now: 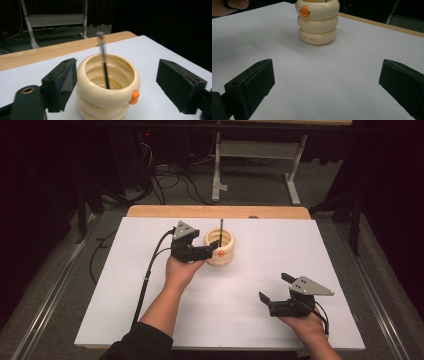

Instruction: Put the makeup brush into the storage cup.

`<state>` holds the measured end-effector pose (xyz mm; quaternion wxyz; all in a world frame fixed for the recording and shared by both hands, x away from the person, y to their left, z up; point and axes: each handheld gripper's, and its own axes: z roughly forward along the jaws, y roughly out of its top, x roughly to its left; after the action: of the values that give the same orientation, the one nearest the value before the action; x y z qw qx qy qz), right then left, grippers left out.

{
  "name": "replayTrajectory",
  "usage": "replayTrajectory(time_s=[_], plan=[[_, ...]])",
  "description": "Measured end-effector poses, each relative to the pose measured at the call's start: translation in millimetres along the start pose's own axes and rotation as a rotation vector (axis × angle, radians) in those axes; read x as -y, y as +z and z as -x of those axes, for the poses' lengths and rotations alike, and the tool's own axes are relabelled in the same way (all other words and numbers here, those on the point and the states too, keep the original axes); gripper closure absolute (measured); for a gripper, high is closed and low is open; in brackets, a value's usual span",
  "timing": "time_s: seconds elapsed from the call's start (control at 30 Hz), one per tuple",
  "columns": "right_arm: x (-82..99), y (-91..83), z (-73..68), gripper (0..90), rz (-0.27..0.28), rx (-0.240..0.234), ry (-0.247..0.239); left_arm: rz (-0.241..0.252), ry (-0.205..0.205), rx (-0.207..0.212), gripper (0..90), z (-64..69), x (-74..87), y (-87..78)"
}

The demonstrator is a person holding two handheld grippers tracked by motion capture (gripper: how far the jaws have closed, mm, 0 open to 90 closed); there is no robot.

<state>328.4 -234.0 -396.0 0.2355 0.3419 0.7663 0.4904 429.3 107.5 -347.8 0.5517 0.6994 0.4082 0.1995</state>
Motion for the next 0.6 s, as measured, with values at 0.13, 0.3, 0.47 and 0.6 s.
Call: replayTrajectory(time_s=[0.13, 0.3, 0.47, 0.6], plan=[[-0.1, -0.7, 0.4, 1.7, 0.000, 0.006, 0.000, -0.005, -0.010, 0.013, 15.8, -0.4, 5.3, -7.0], [0.0, -0.4, 0.4, 1.7, 0.002, 0.006, -0.006, -0.023, -0.011, 0.017, 15.4, -2.3, 14.3, -16.7], [0.4, 0.2, 0.9, 1.7, 0.000, 0.005, -0.012, -0.025, -0.011, 0.025, 14.6, -3.0, 20.8, -26.9], [0.9, -0.2, 1.1, 1.7, -0.004, 0.008, -0.002, -0.032, -0.002, 0.031, 12.2, -3.9, 25.4, -36.6]])
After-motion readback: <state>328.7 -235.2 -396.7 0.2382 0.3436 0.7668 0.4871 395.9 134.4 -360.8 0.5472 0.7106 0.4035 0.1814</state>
